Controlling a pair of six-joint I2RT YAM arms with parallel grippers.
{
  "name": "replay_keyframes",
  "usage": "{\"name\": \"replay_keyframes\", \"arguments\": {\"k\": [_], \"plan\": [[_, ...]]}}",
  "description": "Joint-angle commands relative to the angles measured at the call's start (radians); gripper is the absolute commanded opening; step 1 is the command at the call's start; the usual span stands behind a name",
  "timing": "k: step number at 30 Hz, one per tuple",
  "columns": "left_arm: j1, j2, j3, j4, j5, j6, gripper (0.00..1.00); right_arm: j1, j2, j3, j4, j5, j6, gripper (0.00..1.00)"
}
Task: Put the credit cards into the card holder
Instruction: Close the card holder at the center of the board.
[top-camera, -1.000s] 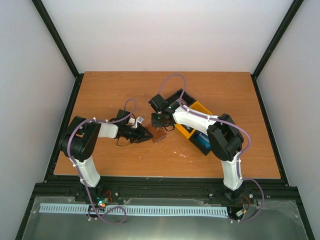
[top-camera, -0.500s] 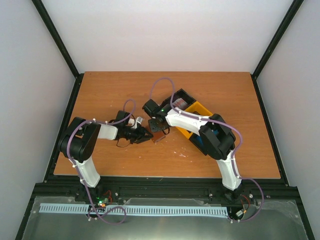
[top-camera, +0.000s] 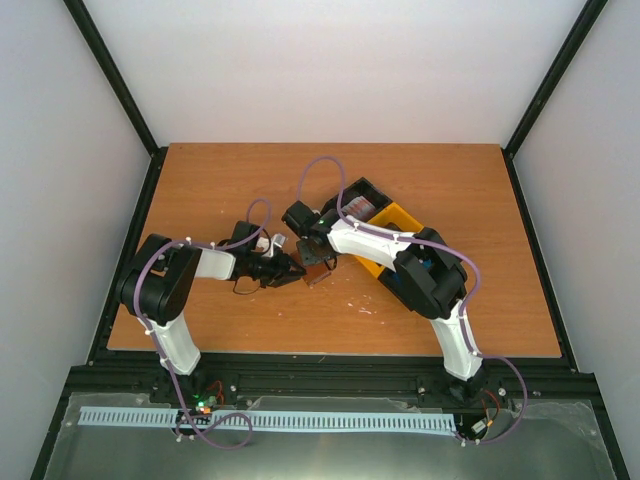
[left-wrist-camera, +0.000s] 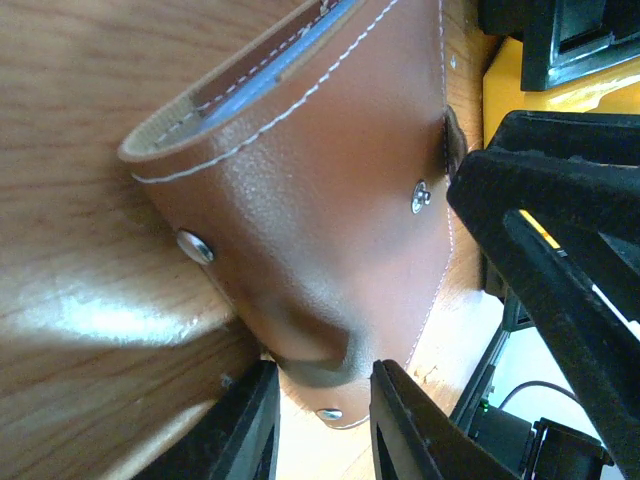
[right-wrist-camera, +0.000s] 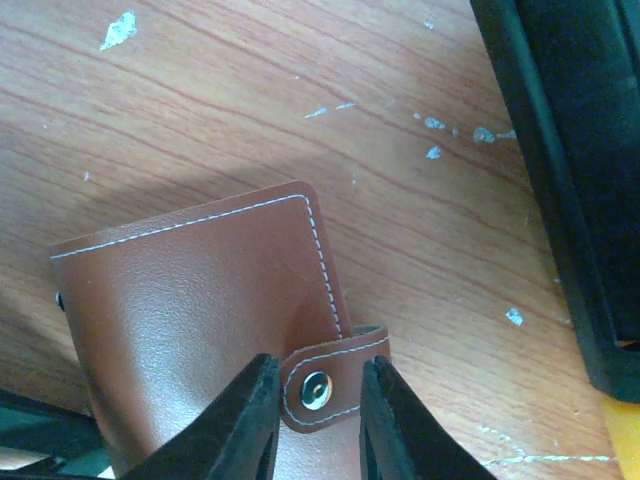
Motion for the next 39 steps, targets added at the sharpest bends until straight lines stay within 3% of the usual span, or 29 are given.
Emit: {"name": "replay_keyframes", "arguments": {"k": [1, 5, 10, 15, 31, 39], "plan": [[-0.007, 0.097, -0.084, -0.264, -0.22, -0.005, 0.29, 0.01, -0.001, 0.018, -0.016, 0.061, 0.009, 0.23], [-0.006, 0.097, -0.084, -0.266, -0.221, -0.003, 0.29, 0.01, -0.007, 0.025, -0.025, 0.079, 0.015, 0.17], [-0.004, 0.097, -0.082, -0.267, -0.221, -0.003, 0.29, 0.01, -0.004, 0.027, -0.042, 0.111, 0.029, 0.16], [-0.004, 0.1, -0.079, -0.267, -0.221, -0.002, 0.29, 0.01, -0.001, 0.022, -0.021, 0.074, 0.01, 0.25], [-0.004, 0.103, -0.077, -0.27, -0.225, 0.002, 0.28, 0.01, 0.01, 0.009, 0.012, 0.003, -0.016, 0.36], [-0.004, 0.103, -0.077, -0.27, -0.226, 0.003, 0.28, 0.008, 0.036, 0.033, -0.029, 0.074, -0.004, 0.29]]}}
